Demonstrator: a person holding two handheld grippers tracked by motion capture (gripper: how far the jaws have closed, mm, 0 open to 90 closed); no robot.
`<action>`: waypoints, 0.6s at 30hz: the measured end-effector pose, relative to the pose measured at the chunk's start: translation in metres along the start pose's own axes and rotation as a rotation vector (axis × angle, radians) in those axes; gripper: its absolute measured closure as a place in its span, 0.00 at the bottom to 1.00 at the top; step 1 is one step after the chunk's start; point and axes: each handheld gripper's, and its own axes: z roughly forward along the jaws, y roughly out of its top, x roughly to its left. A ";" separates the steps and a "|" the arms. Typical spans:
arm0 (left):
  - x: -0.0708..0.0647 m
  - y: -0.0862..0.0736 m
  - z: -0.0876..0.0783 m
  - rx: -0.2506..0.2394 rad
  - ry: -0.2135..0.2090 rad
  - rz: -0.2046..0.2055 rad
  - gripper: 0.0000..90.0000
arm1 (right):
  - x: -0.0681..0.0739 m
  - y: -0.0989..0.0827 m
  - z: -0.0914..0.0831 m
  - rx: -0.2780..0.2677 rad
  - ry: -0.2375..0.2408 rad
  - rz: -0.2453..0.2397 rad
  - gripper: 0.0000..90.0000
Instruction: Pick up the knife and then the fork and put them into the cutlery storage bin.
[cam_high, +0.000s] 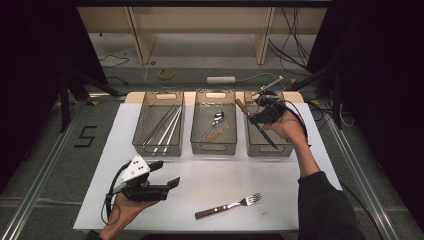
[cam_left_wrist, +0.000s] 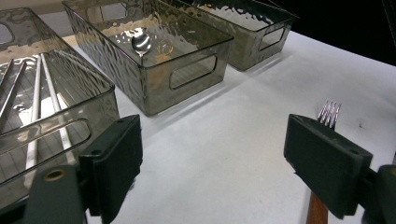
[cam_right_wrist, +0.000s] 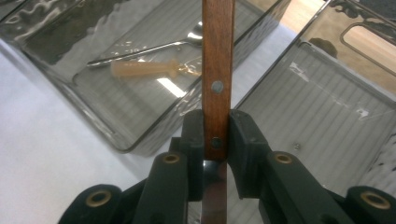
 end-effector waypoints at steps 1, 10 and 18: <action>0.000 0.000 0.000 0.000 0.000 0.001 0.21 | -0.001 0.001 0.001 -0.003 -0.004 0.004 0.86; 0.000 0.000 0.000 -0.001 -0.002 -0.002 0.21 | -0.012 0.007 0.003 -0.006 -0.022 0.033 0.86; 0.000 0.000 0.000 -0.001 -0.002 -0.001 0.21 | -0.025 0.010 0.005 -0.014 -0.030 0.076 0.86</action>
